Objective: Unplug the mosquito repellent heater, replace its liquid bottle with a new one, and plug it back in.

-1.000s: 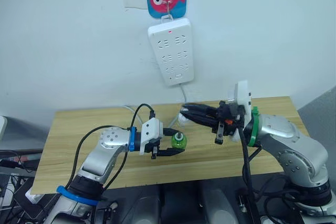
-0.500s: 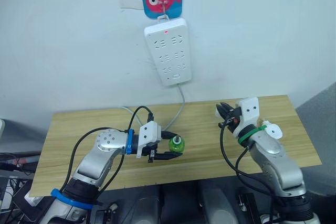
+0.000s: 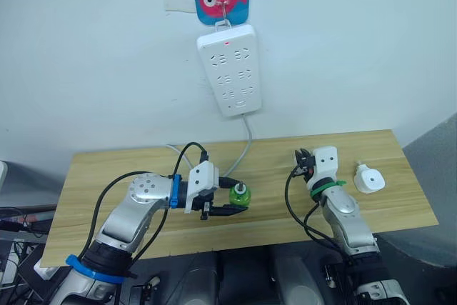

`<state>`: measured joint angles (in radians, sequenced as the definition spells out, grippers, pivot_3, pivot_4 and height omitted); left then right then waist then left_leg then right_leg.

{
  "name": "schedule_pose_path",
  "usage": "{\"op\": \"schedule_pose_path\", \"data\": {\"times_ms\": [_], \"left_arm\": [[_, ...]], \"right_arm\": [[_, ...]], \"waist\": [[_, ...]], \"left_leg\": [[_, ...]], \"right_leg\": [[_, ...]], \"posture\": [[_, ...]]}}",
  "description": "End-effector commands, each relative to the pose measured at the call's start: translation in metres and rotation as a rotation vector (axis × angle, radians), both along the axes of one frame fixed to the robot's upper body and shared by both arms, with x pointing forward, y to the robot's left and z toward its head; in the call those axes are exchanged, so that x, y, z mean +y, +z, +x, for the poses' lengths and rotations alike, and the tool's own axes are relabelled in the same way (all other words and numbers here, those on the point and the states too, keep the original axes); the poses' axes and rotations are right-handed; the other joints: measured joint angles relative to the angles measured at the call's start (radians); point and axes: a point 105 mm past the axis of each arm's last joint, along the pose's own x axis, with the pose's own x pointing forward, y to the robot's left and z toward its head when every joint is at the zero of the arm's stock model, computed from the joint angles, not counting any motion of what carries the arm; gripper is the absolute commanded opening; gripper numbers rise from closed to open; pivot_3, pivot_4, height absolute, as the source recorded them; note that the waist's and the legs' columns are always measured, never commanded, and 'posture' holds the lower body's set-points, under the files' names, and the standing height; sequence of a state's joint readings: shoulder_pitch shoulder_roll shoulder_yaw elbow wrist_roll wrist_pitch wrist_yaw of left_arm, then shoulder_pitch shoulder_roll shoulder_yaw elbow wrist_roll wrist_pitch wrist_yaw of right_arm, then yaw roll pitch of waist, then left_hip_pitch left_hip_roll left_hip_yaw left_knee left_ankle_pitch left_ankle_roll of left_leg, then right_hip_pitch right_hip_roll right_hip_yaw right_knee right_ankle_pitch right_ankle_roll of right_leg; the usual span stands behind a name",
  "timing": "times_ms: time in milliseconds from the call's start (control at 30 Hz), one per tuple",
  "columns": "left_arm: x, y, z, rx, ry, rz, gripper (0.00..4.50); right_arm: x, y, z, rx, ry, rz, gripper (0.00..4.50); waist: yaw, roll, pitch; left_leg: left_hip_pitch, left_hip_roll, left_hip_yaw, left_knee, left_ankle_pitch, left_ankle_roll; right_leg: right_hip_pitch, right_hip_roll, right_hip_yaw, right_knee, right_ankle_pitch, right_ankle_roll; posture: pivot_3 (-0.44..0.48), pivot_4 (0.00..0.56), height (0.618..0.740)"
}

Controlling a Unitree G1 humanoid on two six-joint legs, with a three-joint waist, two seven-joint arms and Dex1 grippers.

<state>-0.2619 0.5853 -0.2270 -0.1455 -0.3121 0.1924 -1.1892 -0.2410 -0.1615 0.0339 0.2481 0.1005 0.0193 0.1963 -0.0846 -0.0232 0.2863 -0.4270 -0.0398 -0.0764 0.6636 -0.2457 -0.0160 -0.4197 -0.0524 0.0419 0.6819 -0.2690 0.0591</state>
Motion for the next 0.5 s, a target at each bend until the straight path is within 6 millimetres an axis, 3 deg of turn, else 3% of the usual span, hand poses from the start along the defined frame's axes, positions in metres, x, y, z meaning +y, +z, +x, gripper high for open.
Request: {"op": "schedule_pose_path", "data": {"times_ms": [33, 233, 500], "left_arm": [[-0.003, 0.009, -0.001, -0.034, -0.016, -0.021, 2.27], [-0.004, 0.009, -0.002, -0.034, -0.023, -0.022, 2.27], [-0.005, 0.008, -0.002, -0.032, -0.018, -0.028, 2.27]], "right_arm": [[-0.006, -0.002, 0.003, -0.017, -0.027, 0.006, 0.13], [-0.011, -0.006, 0.002, -0.013, -0.041, -0.006, 0.13], [-0.012, -0.007, -0.006, -0.011, -0.025, -0.003, 2.95]], "waist": [[0.000, 0.000, 0.000], [0.000, 0.000, 0.000], [0.000, 0.001, 0.000]], "left_leg": [[0.000, 0.000, 0.000, 0.000, 0.000, 0.000], [0.000, 0.000, 0.000, 0.000, 0.000, 0.000], [0.000, 0.000, 0.000, 0.000, 0.000, 0.000]], "right_leg": [[0.000, 0.000, 0.000, 0.000, 0.000, 0.000], [0.000, 0.000, 0.000, 0.000, 0.000, 0.000], [0.000, 0.000, 0.001, 0.000, 0.000, 0.000]], "posture": [[-0.061, 0.322, 0.740], [-0.063, 0.327, 0.740], [-0.069, 0.326, 0.740]]}}
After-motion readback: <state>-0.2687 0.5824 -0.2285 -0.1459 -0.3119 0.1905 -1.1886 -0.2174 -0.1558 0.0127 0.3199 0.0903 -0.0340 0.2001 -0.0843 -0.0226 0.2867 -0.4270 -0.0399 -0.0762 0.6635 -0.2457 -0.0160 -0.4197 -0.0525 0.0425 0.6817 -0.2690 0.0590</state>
